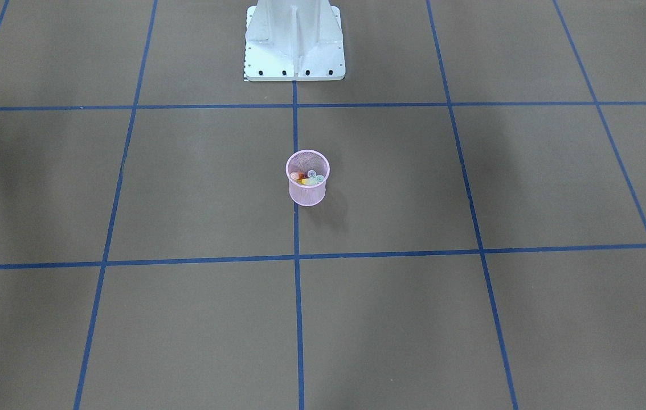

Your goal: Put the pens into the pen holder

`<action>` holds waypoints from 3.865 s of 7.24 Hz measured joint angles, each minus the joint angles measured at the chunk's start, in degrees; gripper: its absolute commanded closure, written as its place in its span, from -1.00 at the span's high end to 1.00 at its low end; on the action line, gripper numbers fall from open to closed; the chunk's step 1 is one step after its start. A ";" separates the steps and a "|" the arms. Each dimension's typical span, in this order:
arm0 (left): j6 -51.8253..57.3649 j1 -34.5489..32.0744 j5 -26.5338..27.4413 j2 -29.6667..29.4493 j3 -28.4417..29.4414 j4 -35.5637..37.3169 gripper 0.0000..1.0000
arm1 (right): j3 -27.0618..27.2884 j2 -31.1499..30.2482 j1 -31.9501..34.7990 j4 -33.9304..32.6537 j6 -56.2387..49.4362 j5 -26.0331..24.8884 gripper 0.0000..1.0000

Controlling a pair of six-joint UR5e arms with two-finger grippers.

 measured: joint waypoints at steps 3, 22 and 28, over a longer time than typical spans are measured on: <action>-0.05 -0.16 -0.98 2.05 1.00 -3.23 0.99 | -4.21 -3.45 3.17 3.47 0.16 2.93 0.99; 1.47 -6.66 -9.10 10.60 3.91 -6.08 0.99 | -7.68 -12.73 10.17 13.41 -0.97 7.78 0.99; 1.34 -6.63 -8.77 10.08 3.98 -5.96 0.99 | -7.69 -12.55 10.18 13.39 -0.85 7.75 0.99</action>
